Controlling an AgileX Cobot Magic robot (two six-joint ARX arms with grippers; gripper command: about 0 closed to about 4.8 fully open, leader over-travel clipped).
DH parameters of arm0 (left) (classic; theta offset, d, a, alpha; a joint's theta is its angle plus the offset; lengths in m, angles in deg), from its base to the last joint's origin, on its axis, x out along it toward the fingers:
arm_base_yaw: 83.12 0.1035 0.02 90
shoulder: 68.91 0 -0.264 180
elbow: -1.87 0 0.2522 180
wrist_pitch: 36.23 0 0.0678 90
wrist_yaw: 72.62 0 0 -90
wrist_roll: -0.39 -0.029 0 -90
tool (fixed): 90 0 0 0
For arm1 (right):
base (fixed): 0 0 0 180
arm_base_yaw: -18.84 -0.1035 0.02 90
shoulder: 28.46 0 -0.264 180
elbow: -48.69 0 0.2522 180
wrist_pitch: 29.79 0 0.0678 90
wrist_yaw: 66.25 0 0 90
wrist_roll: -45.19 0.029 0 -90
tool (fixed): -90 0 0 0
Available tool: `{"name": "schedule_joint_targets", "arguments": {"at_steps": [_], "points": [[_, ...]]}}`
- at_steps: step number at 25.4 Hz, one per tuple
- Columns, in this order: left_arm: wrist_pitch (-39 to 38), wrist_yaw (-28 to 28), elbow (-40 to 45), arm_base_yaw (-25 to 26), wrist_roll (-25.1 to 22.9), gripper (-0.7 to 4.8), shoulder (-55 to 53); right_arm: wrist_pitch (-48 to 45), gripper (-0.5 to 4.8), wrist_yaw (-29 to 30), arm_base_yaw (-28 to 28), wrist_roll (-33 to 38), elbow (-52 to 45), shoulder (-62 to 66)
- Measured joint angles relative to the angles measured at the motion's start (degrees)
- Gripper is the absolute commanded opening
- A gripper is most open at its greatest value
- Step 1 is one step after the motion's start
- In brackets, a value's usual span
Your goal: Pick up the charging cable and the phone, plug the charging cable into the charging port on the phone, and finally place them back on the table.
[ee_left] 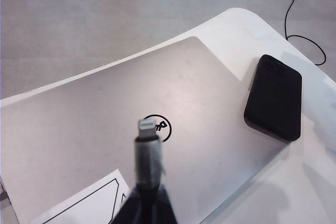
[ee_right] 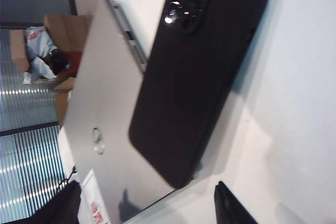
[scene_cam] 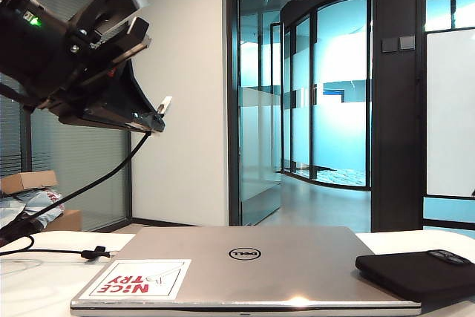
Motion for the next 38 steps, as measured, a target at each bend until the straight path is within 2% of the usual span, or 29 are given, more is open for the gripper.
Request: {"name": "schedule_joint_targets", "arguments": {"at_steps": [6,11,20,31,38], "points": [[-0.15,0.0,0.0,0.0,0.0,-0.06,0.0,-13.42,3.47,0.42,-0.09,0.22,0.9,17.18],[-0.15,0.0,0.0,0.0,0.0,-0.06,0.0,-18.51,3.46,0.94,-0.09,0.24,3.58,24.76],[-0.17,0.0,0.0,0.0,0.0,-0.06,-0.02,-19.91,3.46,4.09,-0.11,0.33,8.81,34.8],[-0.17,0.0,0.0,0.0,0.0,-0.06,-0.02,-19.89,3.46,3.85,-0.11,0.39,9.01,36.98],[-0.17,0.0,0.0,0.0,0.0,-0.06,-0.02,-25.16,3.46,5.55,-0.11,0.42,9.2,40.57]]}}
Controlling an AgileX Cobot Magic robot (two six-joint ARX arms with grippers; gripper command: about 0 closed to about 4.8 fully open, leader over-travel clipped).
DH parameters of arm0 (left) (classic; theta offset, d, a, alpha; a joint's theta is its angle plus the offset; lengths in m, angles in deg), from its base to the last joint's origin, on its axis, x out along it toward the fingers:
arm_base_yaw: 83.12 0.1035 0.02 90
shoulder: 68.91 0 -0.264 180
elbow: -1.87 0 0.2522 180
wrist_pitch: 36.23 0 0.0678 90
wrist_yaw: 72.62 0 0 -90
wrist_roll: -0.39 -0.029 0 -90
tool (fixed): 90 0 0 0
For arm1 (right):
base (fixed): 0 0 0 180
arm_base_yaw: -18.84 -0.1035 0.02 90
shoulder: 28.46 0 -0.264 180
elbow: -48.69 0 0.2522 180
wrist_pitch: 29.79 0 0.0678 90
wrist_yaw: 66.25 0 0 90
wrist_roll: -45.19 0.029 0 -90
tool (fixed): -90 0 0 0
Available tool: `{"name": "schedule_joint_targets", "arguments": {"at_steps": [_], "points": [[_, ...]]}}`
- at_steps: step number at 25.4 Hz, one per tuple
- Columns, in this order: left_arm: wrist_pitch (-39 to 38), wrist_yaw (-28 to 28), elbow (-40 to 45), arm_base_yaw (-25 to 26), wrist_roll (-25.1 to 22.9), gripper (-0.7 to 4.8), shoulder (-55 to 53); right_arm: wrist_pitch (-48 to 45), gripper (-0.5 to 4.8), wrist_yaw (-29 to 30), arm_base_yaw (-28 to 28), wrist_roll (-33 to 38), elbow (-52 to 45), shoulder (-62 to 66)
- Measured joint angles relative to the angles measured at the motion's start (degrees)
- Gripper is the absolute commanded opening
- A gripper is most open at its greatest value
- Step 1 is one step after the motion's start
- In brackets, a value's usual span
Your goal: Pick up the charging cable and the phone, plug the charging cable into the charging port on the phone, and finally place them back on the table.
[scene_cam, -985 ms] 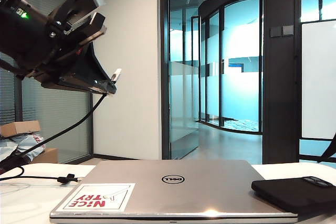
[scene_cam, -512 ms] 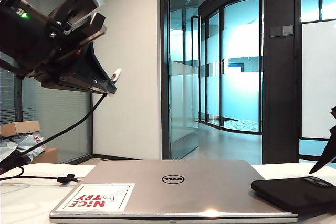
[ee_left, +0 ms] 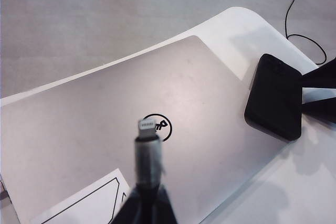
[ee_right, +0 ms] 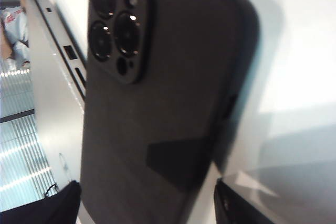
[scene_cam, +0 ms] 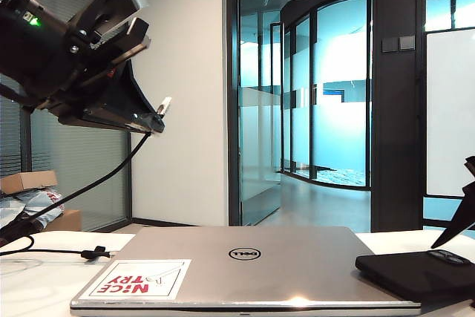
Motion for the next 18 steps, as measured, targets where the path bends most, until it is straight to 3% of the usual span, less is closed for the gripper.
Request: {"name": "schedule_joint_targets", "arguments": {"at_steps": [16,18], "points": [[0.0,0.0,0.0,0.0,0.0,-0.06,0.0,-11.45,3.45,2.1,-0.02,0.26,0.07,6.8],[0.0,0.0,0.0,0.0,0.0,-0.06,0.0,-11.87,2.73,1.97,-0.04,0.37,0.04,6.84]]}}
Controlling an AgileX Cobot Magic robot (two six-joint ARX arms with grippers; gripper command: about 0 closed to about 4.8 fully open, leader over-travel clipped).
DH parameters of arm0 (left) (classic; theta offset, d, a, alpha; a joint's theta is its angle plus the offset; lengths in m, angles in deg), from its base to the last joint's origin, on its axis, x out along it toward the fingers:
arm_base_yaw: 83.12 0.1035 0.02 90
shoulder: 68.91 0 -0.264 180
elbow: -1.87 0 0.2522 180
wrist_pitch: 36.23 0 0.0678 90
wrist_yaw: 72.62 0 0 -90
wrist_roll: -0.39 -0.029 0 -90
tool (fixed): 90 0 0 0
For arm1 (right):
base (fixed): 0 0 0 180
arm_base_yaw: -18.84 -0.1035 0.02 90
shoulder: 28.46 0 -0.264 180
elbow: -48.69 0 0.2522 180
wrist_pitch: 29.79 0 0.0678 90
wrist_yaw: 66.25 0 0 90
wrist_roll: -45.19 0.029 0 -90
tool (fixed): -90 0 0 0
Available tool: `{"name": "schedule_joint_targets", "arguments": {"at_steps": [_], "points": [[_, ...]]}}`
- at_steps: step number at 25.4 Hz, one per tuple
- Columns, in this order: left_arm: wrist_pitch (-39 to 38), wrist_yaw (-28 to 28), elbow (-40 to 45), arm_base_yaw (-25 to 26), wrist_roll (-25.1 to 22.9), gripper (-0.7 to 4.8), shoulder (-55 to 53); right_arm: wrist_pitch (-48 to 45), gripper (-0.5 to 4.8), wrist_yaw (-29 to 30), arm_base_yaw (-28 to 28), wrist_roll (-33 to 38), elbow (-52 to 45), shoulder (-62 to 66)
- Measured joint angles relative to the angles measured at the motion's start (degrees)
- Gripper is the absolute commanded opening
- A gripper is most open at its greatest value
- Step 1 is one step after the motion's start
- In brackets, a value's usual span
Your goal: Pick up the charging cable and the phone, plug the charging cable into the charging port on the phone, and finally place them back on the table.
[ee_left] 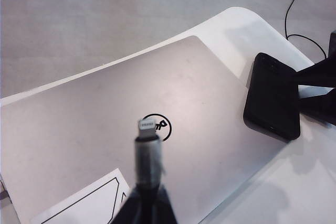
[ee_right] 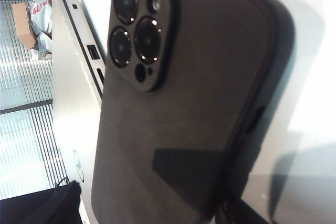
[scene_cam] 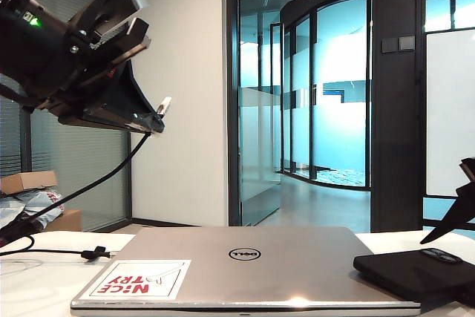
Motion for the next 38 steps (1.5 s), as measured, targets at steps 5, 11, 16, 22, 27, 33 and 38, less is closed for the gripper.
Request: {"name": "schedule_joint_targets", "arguments": {"at_steps": [5,11,16,22,27,33,38], "points": [[0.0,0.0,0.0,0.0,0.0,-0.06,0.0,0.04,1.65,-0.57,-0.04,0.15,0.0,0.0],[0.0,0.0,0.0,0.0,0.0,-0.06,0.0,-1.68,-0.07,-1.75,0.09,0.31,0.31,0.07],[0.0,-0.02,0.0,0.0,0.0,-0.06,0.0,-3.76,-0.07,-1.97,0.04,-1.22,0.17,0.09],[0.0,0.0,0.0,0.0,0.0,-0.06,0.0,-3.87,-0.07,-3.96,-0.17,-6.14,-0.37,-7.52],[-0.02,0.0,0.0,0.0,0.0,-0.06,0.0,5.64,-0.07,-7.19,0.0,-9.62,-0.33,-20.41],[-0.04,0.0,0.0,0.0,0.0,-0.06,0.0,34.8,-0.07,-10.93,-0.02,-22.86,4.33,-36.7],[-0.04,0.0,0.0,0.0,0.0,-0.06,0.0,57.66,-0.07,-15.76,-0.76,-34.01,12.46,-44.02]]}}
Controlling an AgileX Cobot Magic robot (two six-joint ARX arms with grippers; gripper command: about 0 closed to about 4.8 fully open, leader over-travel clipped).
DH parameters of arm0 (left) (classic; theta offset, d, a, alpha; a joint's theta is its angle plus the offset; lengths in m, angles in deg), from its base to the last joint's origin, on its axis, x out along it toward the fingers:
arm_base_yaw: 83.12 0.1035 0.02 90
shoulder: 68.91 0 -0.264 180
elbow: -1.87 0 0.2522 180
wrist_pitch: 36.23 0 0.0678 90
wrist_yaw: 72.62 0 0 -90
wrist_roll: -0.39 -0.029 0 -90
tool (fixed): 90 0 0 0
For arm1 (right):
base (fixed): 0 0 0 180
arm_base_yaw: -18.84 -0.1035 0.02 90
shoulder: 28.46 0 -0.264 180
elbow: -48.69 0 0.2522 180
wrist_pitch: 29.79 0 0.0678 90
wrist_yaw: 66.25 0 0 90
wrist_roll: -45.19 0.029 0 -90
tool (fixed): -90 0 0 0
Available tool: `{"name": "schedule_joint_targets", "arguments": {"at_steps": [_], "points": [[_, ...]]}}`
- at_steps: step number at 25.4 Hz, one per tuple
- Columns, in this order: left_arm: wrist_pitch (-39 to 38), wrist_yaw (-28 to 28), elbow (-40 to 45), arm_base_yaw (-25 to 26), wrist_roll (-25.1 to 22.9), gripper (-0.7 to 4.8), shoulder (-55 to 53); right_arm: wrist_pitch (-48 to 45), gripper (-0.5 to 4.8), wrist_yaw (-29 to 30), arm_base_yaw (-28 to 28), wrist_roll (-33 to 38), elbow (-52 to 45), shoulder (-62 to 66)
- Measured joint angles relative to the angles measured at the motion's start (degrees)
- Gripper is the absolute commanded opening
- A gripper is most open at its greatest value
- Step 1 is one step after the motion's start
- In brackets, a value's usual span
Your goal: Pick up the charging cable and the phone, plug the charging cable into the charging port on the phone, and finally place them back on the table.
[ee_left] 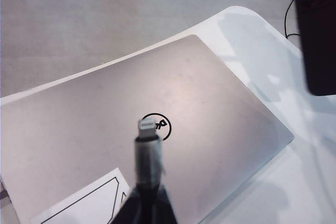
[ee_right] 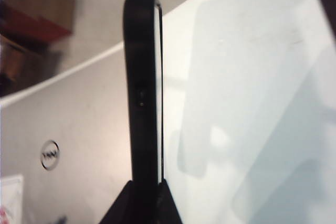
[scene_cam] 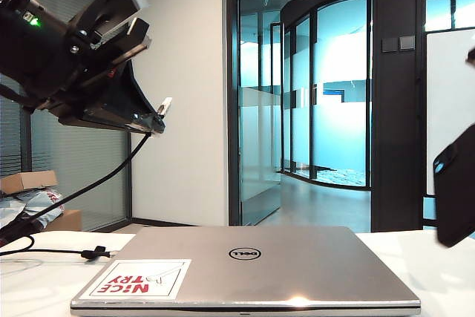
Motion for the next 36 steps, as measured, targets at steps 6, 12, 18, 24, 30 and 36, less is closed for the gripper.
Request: {"name": "schedule_joint_targets", "arguments": {"at_steps": [6,12,18,24,30,36], "points": [[0.0,-0.02,0.0,0.02,0.0,-0.06,0.0,22.86,-0.07,-8.57,-5.38,-9.33,11.23,0.04],[0.0,0.0,0.0,0.0,0.0,-0.06,0.0,33.11,-0.06,-14.08,-14.14,-10.62,14.73,6.6],[0.0,0.0,0.0,0.0,0.0,-0.06,0.0,35.82,-0.07,-15.82,-17.31,-10.78,14.69,13.88],[0.02,-0.02,0.0,0.02,0.0,-0.06,0.0,35.32,-0.07,-15.85,-17.29,-10.78,14.73,18.6],[0.02,-0.02,0.0,0.02,0.0,-0.06,0.0,35.19,0.1,-15.69,-17.4,-10.78,15.8,21.31],[-0.02,0.0,0.0,0.0,0.0,-0.06,-0.02,34.29,1.22,-13.44,-17.49,-10.78,14.34,24.74]]}}
